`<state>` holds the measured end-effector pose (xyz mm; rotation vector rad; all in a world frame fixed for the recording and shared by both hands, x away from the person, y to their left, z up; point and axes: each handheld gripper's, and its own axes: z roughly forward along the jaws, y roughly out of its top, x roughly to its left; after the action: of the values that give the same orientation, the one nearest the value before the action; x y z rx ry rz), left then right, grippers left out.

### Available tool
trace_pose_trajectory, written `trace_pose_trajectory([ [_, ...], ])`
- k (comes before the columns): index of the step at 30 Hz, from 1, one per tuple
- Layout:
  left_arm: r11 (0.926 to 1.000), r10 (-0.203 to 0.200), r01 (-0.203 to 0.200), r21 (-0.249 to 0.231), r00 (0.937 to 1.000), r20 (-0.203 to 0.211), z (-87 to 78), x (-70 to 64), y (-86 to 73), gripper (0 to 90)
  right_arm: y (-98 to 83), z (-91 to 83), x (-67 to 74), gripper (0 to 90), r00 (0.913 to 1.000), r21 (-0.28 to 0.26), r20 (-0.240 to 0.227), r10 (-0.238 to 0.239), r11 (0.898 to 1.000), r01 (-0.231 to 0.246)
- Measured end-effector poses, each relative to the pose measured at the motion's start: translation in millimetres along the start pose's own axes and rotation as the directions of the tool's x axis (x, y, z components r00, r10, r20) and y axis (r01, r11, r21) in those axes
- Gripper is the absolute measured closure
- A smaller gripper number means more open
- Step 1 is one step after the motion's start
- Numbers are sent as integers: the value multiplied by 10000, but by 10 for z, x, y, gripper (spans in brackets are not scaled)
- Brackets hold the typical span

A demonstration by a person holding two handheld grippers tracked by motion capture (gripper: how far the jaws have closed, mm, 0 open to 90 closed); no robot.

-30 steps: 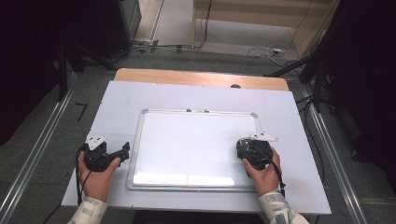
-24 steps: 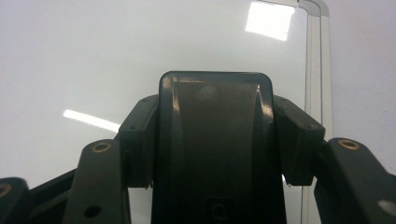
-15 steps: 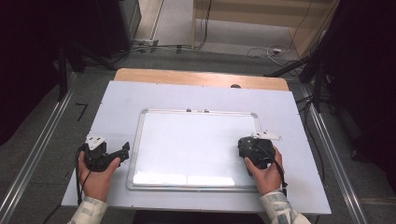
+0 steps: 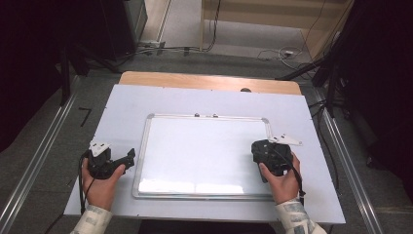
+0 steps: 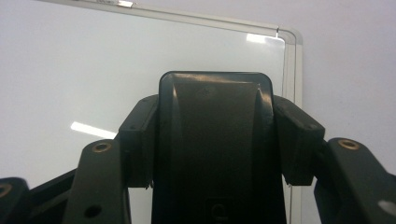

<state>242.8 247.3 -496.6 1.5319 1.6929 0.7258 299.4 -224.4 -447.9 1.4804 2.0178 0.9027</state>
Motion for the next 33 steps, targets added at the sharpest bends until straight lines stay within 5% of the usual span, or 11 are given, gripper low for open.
trace_pose_trajectory([
  [33, 10000, -63, 63, 15, 9999, -129, -23, 25, -20, 123, 145, -40, -89, 390, 9994, -278, -24, 335, 9991, -335],
])
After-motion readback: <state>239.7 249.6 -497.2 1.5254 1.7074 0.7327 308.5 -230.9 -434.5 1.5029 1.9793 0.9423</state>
